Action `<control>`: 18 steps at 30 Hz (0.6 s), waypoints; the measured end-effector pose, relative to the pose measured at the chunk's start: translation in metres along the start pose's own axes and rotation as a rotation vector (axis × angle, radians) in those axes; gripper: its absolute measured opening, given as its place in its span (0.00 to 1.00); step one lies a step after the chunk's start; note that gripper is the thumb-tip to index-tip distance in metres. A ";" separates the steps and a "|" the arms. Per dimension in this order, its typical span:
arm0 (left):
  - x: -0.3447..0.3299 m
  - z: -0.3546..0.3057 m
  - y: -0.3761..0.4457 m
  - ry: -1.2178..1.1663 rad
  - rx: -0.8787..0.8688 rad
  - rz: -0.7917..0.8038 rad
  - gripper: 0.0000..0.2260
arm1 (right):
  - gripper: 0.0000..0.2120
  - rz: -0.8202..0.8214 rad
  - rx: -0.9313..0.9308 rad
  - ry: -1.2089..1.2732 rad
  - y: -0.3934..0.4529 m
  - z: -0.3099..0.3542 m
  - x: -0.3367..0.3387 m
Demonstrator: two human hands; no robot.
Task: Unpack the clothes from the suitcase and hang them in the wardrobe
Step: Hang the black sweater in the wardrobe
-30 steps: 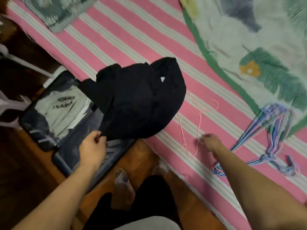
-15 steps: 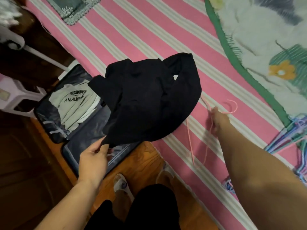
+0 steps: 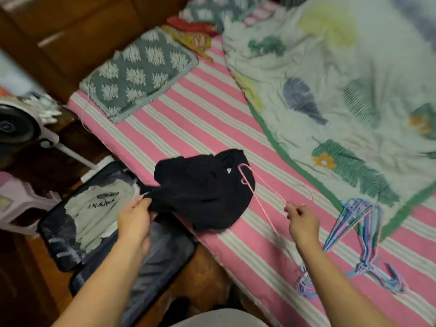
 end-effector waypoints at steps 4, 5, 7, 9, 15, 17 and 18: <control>-0.030 -0.085 -0.011 0.250 -0.111 0.212 0.08 | 0.08 0.078 0.197 0.476 -0.014 0.153 0.029; -0.036 -0.099 -0.013 0.315 -0.127 0.260 0.08 | 0.07 0.153 0.191 0.735 -0.018 0.185 0.030; -0.045 -0.129 -0.021 0.389 -0.192 0.330 0.05 | 0.08 0.331 0.119 1.194 -0.031 0.243 0.028; -0.050 -0.161 -0.029 0.405 -0.270 0.351 0.06 | 0.12 0.461 0.058 1.402 -0.052 0.289 0.024; -0.050 -0.222 -0.051 0.377 -0.383 0.326 0.11 | 0.09 0.601 0.068 1.555 -0.105 0.351 0.017; -0.048 -0.233 -0.056 0.415 -0.409 0.315 0.11 | 0.09 0.617 0.109 1.576 -0.117 0.365 0.021; -0.047 -0.238 -0.058 0.435 -0.428 0.317 0.12 | 0.09 0.608 0.137 1.583 -0.121 0.371 0.024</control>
Point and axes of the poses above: each hand's wrist, its own y-axis towards the middle knuckle, its own x-axis out of the back of the hand, z = x × y, the point moved 6 cm from there along y, towards the middle knuckle
